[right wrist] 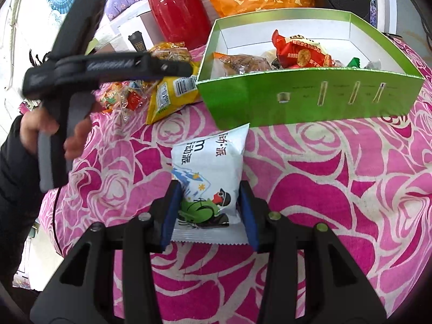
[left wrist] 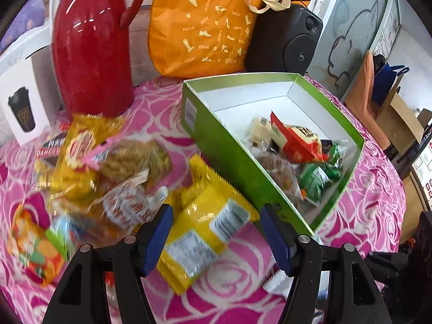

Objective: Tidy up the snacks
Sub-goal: 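Grasp the yellow biscuit packet with left tool while right tool holds the white packet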

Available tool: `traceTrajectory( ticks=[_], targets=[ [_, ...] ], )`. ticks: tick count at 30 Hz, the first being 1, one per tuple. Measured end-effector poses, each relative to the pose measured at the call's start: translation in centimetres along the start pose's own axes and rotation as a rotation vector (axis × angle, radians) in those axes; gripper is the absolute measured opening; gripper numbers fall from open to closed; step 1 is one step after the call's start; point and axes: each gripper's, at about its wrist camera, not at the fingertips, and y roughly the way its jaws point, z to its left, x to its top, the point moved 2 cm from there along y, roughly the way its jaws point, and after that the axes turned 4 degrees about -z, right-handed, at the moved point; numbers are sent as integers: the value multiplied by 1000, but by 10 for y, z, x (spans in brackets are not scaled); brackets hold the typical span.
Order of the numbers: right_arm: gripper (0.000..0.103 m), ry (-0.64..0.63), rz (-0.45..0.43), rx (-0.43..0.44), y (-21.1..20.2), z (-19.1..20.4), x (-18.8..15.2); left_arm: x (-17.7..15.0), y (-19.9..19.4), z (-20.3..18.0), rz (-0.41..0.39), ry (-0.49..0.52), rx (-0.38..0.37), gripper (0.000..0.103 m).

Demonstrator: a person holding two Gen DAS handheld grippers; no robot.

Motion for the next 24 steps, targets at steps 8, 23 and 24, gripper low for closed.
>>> traceTrajectory(
  ticks=[8, 23, 24],
  targets=[
    [47, 10, -2, -7, -2, -4, 0, -6, 16, 3, 36, 73, -29, 69],
    [68, -50, -12, -57, 5, 22, 7, -48, -21, -28, 62, 200, 34, 84],
    [68, -53, -4, -68, 9, 23, 6, -50, -14, -26, 83, 212, 52, 84]
  ],
)
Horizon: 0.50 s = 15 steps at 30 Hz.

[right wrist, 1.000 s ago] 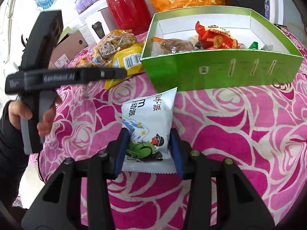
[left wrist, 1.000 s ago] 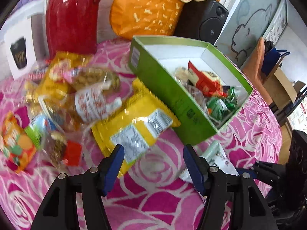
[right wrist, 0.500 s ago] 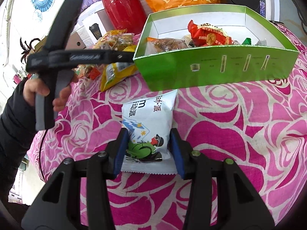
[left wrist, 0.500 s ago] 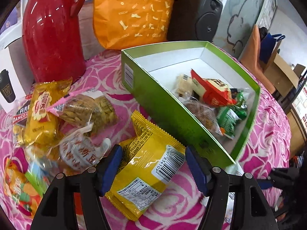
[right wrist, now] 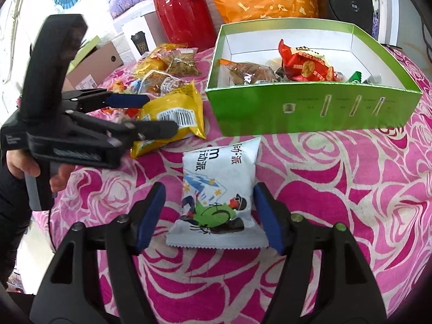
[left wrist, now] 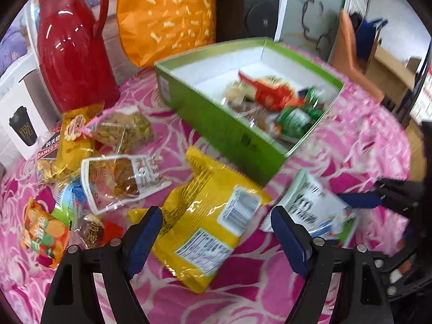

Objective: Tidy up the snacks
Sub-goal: 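Grasp the yellow biscuit packet with left tool while right tool holds the white packet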

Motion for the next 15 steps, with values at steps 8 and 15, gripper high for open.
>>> traceTrajectory(
  ticks=[8, 15],
  targets=[
    [55, 21, 14, -29, 4, -5, -9, -1, 15, 12, -33, -91, 36, 81],
    [53, 16, -41, 1, -31, -7, -7, -14, -16, 1, -33, -155, -24, 54]
  ],
)
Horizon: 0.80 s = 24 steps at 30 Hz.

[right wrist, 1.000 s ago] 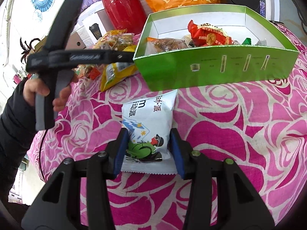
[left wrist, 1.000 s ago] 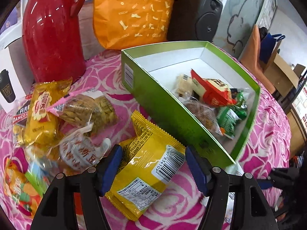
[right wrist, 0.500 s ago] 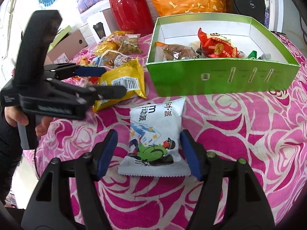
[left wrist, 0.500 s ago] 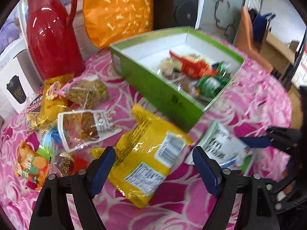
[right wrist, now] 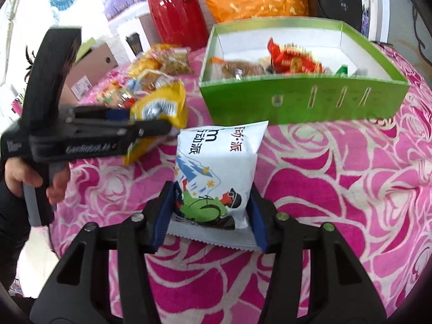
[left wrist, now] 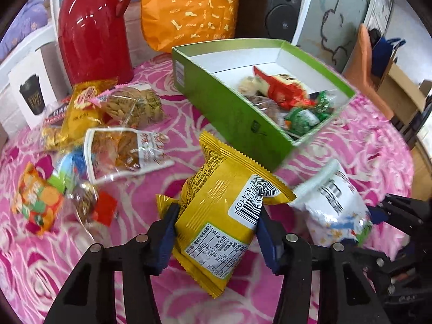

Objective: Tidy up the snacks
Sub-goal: 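Grasp the yellow biscuit packet with left tool while right tool holds the white packet, then carry the yellow packet with left tool while right tool carries white packet into box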

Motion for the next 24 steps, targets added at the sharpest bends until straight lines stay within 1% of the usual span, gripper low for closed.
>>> traceTrajectory(
  ticks=[3, 6, 10, 13, 15, 17, 22, 24],
  targets=[
    [53, -9, -38, 22, -20, 3, 5, -2, -19, -2, -35, -38, -25, 52],
    [53, -5, -100, 41, -42, 3, 16, 4, -47, -4, -77, -85, -82, 52],
    [53, -2, -192, 4, -68, -5, 37, 25, -72, -16, -152, -86, -102, 52],
    [53, 14, -237, -40, -77, -18, 52, 52, -83, -26, -217, -95, -113, 52],
    [53, 29, -256, -68, -78, -29, 62, 68, -81, -31, -243, -104, -108, 52],
    [53, 49, -269, -101, -76, -41, 73, 83, -75, -34, -250, -112, -113, 52],
    [53, 88, -285, -151, -69, -74, 95, 117, -47, -44, -242, -105, -94, 52],
    [53, 104, -281, -163, -59, -87, 104, 129, -34, -46, -237, -110, -90, 52]
  ],
)
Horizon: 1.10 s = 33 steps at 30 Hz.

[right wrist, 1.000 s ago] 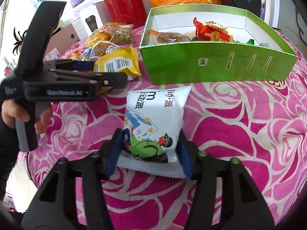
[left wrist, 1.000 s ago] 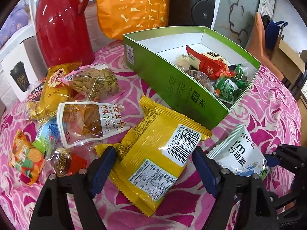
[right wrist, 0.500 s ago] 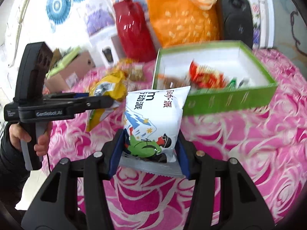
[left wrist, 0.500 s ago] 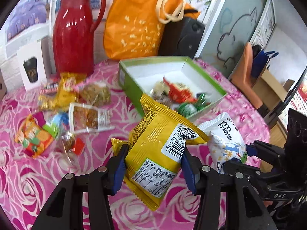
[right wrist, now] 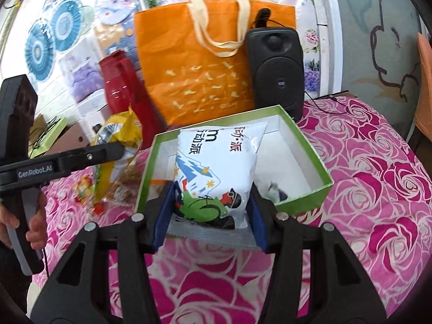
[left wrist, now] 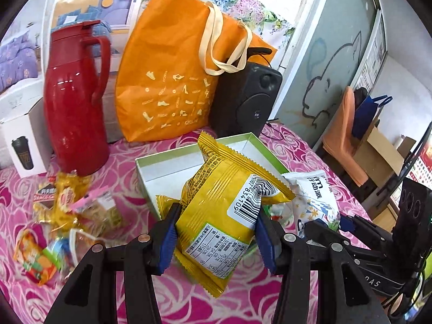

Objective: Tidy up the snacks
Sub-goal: 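Carry the yellow packet with left tool while right tool carries white packet into box, then open both tools to release the packets and withdraw from the box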

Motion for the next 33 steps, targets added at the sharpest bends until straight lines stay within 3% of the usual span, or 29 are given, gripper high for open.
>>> traceTrajectory(
  ticks=[8, 17, 18, 20, 21, 22, 26, 28, 33],
  targets=[
    [53, 28, 33, -27, 56, -27, 18, 18, 51, 10, 28, -19, 26, 52],
    [55, 18, 105, -20, 104, -35, 13, 14, 95, 18, 84, 8, 41, 53],
    [56, -2, 109, -20, 107, -34, 12, 13, 98, 19, 88, 6, 38, 55],
    [82, -40, 85, -42, 106, -32, 10, 10, 101, 22, 78, -6, 53, 68],
    [89, -58, 60, -51, 103, -31, 10, 10, 100, 23, 65, -8, 75, 85],
    [94, -70, 43, -51, 100, -30, 10, 11, 98, 23, 45, -7, 111, 94],
    [97, -68, 41, -61, 97, -33, 10, 14, 89, 24, -3, 19, 183, 99],
    [102, -51, 52, -70, 95, -35, 9, 15, 85, 25, -10, 17, 190, 100],
    [102, -52, 38, -65, 82, -29, 9, 12, 70, 26, -24, 9, 206, 100]
  ],
)
